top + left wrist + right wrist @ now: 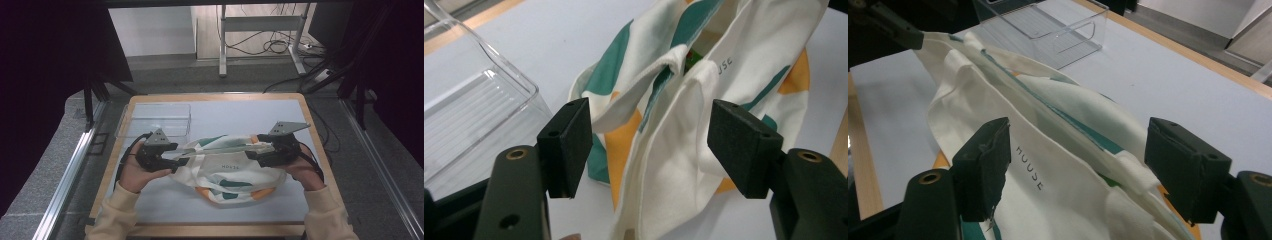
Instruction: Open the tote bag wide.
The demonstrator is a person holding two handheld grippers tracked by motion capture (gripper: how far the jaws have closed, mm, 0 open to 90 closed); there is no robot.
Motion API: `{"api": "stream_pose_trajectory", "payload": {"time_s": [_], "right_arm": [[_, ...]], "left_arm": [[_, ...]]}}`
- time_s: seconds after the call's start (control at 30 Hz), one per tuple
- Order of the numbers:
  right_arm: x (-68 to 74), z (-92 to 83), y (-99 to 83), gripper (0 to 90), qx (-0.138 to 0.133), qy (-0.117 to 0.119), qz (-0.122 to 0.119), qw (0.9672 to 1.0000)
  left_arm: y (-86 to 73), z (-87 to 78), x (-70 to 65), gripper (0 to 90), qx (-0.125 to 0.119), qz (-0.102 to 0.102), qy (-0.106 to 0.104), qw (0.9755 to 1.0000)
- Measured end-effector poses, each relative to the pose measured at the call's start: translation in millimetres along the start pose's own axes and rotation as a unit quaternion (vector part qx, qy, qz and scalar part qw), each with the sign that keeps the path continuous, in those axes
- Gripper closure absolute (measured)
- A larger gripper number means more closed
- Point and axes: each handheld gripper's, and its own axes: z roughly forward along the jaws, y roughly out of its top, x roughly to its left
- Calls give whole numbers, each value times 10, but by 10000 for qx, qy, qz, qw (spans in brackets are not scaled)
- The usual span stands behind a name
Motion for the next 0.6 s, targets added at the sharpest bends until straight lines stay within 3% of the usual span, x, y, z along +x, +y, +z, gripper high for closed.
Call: {"api": "stream_pose_trajectory", "payload": {"time_s": [0.27, 0.6], "right_arm": [[55, -16, 33, 273, -41, 87, -81, 9999], [82, -8, 40, 273, -26, 108, -169, 9998]], "left_arm": [[134, 41, -2, 361, -61, 57, -154, 9998], [341, 107, -2, 390, -44, 177, -162, 9997]]}}
